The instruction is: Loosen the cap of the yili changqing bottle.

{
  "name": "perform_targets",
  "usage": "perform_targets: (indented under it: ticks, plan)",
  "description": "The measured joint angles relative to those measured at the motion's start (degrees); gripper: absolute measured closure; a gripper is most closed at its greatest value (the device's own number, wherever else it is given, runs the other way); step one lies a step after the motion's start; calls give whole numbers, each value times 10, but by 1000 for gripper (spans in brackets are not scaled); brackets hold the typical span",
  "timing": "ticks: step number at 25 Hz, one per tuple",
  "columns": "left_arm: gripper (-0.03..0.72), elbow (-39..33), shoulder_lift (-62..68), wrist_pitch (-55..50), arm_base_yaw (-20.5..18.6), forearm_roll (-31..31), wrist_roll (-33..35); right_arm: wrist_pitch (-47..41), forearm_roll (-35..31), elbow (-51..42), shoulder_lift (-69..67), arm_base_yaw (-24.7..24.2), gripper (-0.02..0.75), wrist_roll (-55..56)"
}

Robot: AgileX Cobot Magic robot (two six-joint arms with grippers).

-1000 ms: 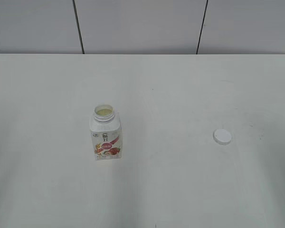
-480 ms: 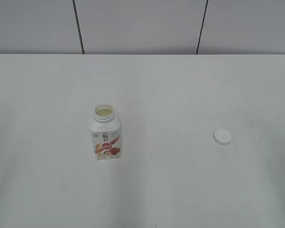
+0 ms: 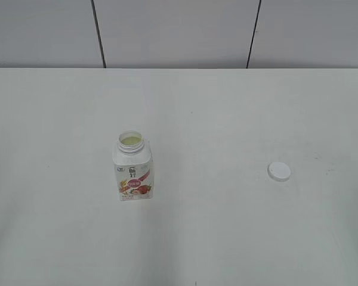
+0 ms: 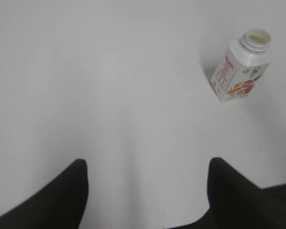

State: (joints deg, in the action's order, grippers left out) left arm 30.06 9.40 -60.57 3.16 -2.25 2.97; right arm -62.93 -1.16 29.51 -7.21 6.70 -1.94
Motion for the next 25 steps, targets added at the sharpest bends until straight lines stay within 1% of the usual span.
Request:
perform_targets:
  ticks: [9,19,25]
  plan:
    - [207,0,-52,0,0,-7,0,0,1,0,75,0,215,0]
    - [207,0,-77,-1,-1,-7,-10,1,1,-1,76,0,215,0]
    - [207,0,-97,0,-12,-8,-11,1,1,-1,76,0,215,0]
